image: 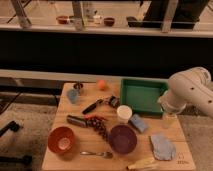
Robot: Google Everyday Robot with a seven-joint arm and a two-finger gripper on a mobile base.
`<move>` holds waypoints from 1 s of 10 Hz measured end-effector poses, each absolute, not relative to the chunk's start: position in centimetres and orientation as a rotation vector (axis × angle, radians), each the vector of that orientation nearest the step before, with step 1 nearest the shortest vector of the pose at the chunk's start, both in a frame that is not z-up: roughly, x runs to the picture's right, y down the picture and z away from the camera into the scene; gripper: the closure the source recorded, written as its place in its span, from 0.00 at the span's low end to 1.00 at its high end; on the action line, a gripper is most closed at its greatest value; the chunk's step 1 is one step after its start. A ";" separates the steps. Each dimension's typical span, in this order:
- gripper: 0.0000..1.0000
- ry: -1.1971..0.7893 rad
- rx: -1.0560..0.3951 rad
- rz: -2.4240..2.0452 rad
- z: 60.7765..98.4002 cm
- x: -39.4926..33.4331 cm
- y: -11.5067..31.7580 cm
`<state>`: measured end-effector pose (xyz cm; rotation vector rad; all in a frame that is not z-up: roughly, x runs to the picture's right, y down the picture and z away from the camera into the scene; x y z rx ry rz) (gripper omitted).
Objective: Place brush in metal cup
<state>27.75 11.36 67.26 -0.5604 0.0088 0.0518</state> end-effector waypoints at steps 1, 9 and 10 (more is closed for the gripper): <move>0.20 -0.011 -0.558 0.044 67.0 26.8 11.4; 0.20 -0.106 -0.553 -0.014 66.2 17.8 13.6; 0.20 -0.113 -0.551 -0.017 66.2 17.2 13.7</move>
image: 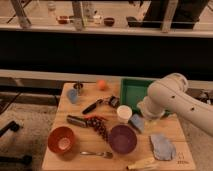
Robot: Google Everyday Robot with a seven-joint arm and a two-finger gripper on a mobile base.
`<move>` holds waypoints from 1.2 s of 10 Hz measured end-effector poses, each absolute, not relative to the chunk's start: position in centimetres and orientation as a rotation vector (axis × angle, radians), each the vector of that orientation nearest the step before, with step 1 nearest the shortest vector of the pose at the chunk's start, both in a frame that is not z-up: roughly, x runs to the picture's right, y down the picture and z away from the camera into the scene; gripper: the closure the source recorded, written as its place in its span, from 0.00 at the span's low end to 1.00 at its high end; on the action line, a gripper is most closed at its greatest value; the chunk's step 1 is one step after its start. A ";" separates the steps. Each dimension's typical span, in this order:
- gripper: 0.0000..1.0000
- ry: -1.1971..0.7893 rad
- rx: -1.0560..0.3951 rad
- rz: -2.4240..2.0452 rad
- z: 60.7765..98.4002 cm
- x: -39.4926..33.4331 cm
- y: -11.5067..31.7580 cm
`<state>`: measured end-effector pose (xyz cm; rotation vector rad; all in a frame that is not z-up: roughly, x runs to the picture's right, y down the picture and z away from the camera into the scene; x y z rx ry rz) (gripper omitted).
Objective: Place brush in metal cup
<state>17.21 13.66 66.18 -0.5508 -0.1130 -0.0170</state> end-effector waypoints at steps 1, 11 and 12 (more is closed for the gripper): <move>0.20 -0.120 -0.547 -0.017 66.2 16.6 13.8; 0.20 -0.191 -0.532 -0.063 67.5 10.1 13.5; 0.20 -0.195 -0.529 -0.071 67.6 9.5 13.0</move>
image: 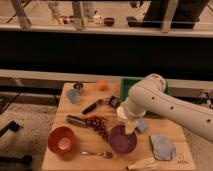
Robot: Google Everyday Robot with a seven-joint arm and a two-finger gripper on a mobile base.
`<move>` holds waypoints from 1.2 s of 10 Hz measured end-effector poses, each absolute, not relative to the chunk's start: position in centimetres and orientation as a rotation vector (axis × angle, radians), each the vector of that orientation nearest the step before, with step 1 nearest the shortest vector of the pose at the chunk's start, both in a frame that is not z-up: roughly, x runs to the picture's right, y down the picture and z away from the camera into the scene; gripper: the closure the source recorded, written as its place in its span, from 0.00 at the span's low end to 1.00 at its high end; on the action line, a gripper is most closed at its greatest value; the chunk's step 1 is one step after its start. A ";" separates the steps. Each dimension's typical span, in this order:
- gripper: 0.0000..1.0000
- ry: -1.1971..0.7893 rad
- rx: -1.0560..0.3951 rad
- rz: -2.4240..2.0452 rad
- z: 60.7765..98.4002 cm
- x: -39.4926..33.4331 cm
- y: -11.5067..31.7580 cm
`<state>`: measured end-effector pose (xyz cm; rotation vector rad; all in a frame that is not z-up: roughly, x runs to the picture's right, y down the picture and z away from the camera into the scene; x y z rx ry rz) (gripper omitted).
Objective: Place brush in metal cup
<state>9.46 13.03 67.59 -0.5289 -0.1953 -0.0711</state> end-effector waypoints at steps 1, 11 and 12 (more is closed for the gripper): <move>0.20 -0.206 -0.523 -0.079 67.6 8.6 12.5; 0.20 -0.256 -0.498 -0.158 69.0 -0.1 10.1; 0.20 -0.258 -0.496 -0.166 69.3 -0.9 10.0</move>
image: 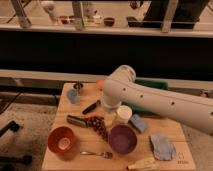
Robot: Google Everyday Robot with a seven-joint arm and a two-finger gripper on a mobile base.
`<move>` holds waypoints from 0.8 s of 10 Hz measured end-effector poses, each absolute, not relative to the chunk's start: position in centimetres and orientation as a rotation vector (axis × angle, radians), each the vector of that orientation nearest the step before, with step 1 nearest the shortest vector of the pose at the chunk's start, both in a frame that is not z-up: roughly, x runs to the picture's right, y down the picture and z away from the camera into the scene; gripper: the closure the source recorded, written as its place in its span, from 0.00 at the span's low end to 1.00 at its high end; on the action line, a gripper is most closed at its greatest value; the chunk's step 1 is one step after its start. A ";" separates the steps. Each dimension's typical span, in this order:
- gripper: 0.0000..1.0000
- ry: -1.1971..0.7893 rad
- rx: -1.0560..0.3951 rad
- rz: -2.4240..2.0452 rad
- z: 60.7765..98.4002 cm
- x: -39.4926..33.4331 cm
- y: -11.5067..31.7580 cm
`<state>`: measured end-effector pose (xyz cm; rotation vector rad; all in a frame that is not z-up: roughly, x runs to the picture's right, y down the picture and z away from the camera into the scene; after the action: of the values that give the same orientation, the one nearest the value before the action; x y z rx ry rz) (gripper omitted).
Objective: Place brush in metal cup
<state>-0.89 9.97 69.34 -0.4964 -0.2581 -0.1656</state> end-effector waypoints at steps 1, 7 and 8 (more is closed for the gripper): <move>0.20 -0.260 -0.495 -0.175 69.7 -1.7 9.8; 0.20 -0.286 -0.523 -0.176 71.9 -3.6 8.8; 0.20 -0.297 -0.533 -0.173 72.4 -3.8 8.6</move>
<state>-3.85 8.62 72.36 -0.5327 -0.2971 -0.1731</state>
